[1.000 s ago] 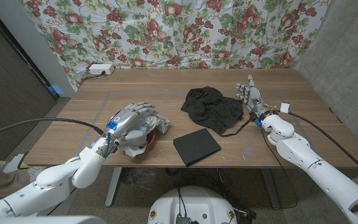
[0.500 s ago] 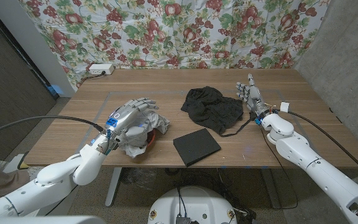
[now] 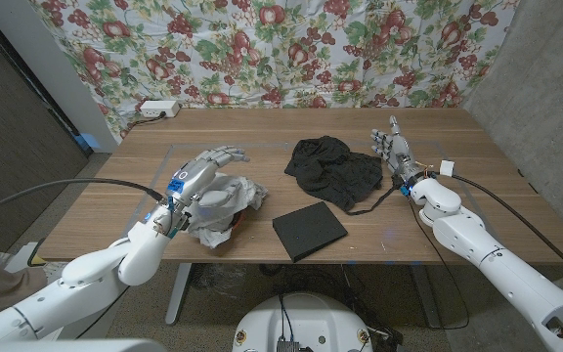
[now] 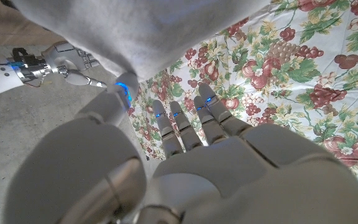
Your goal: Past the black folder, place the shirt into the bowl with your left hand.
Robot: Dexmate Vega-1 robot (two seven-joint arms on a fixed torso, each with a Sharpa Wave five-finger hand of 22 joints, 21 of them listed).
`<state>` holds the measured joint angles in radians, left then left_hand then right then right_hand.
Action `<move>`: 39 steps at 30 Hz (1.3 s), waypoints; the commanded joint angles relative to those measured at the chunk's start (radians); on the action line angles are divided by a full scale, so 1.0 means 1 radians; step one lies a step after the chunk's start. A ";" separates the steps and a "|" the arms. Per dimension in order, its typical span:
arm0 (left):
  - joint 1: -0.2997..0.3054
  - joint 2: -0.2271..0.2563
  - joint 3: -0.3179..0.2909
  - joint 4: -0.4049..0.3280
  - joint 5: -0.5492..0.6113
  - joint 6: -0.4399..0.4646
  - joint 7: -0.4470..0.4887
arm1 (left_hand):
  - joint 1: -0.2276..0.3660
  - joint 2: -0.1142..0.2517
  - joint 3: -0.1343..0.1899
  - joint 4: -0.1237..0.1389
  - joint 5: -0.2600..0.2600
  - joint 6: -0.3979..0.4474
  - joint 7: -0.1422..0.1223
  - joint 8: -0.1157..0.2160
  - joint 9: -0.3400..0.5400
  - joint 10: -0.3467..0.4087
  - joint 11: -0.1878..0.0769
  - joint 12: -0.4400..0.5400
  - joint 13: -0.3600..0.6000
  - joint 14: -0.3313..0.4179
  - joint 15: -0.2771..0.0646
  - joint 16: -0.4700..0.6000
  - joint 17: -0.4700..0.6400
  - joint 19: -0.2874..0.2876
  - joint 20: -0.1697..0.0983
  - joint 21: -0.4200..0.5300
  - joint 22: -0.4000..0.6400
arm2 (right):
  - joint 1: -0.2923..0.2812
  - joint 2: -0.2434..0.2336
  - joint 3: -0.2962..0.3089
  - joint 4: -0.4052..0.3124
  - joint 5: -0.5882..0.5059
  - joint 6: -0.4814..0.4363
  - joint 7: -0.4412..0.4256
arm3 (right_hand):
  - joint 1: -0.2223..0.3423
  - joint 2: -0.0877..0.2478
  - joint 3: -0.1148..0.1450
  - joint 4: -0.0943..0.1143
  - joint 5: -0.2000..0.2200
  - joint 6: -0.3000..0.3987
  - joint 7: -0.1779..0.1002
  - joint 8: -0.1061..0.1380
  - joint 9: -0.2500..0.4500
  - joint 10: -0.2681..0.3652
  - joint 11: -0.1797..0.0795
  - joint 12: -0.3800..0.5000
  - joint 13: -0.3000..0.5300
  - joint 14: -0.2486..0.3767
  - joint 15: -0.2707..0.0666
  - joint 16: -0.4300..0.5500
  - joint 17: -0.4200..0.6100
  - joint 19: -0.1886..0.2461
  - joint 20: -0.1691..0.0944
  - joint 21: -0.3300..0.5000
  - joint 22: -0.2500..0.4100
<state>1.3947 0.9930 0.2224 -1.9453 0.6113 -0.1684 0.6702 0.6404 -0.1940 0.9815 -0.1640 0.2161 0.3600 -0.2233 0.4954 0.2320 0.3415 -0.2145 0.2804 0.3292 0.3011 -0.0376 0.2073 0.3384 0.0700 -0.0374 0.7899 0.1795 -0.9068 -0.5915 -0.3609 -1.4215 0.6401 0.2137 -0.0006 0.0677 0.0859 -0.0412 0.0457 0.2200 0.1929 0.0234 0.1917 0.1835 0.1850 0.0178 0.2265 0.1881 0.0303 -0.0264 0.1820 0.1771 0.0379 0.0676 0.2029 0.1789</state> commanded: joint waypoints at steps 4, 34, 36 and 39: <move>-0.012 -0.064 -0.014 -0.020 -0.073 -0.010 -0.045 | -0.042 0.009 -0.025 0.006 0.010 -0.002 0.003 -0.006 0.000 0.003 0.005 0.002 -0.002 0.016 -0.172 0.008 -0.002 0.011 -0.067 -0.009 0.005 | -0.005 0.001 0.009 0.004 0.010 0.004 -0.002 | -0.003 0.009 0.003 0.003 0.001 0.001 0.001 0.000 0.003 0.006 0.000 -0.002 0.002 -0.002 -0.010 0.002 0.003 0.003 -0.003 -0.004 0.003; -0.083 -0.224 0.005 -0.011 -0.283 -0.014 -0.142 | -0.184 0.029 -0.117 0.026 0.022 -0.122 0.004 -0.087 -0.014 -0.110 0.038 -0.064 -0.038 -0.069 -0.168 -0.010 -0.035 0.002 -0.030 -0.053 0.005 | 0.005 0.010 0.007 0.030 0.004 0.020 0.000 | -0.003 0.010 0.004 0.004 0.001 0.001 0.001 0.000 0.003 0.005 -0.001 -0.002 0.002 -0.002 -0.010 0.002 0.003 0.004 -0.004 -0.004 0.003; -0.088 -0.226 0.008 -0.006 -0.296 -0.022 -0.151 | -0.200 0.030 -0.126 0.031 0.021 -0.140 0.004 -0.098 -0.015 -0.121 0.046 -0.069 -0.043 -0.080 -0.166 -0.011 -0.041 0.003 -0.028 -0.057 0.005 | 0.005 0.013 0.009 0.029 0.011 0.014 -0.003 | -0.003 0.010 0.004 0.004 0.001 0.001 0.001 0.000 0.003 0.005 0.000 -0.002 0.002 -0.002 -0.010 0.002 0.003 0.003 -0.004 -0.004 0.003; -0.098 -0.229 0.012 0.004 -0.328 -0.039 -0.172 | -0.241 0.034 -0.147 0.048 0.021 -0.174 0.004 -0.120 -0.017 -0.129 0.045 -0.074 -0.054 -0.090 -0.166 -0.010 -0.052 -0.001 -0.025 -0.066 0.004 | 0.012 0.013 0.004 0.041 0.004 0.020 0.007 | -0.003 0.010 0.004 0.004 0.001 0.002 0.001 0.000 0.003 0.005 -0.001 -0.002 0.002 -0.002 -0.010 0.002 0.003 0.003 -0.004 -0.004 0.003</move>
<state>1.3285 0.7935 0.2205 -1.9626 0.3648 -0.1747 0.5448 0.4204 -0.1607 0.8486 -0.1224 0.2345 0.2061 -0.2164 0.3865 0.2133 0.2194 -0.1685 0.2092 0.2795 0.2234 -0.0391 0.1987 0.2905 0.0743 -0.0360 0.7318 0.1813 -0.9030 -0.5814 -0.3537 -1.3971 0.6468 0.2271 -0.0034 0.0677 0.0859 -0.0412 0.0456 0.2200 0.1929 0.0234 0.1917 0.1835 0.1850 0.0178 0.2265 0.1881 0.0303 -0.0264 0.1820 0.1771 0.0379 0.0676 0.2029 0.1789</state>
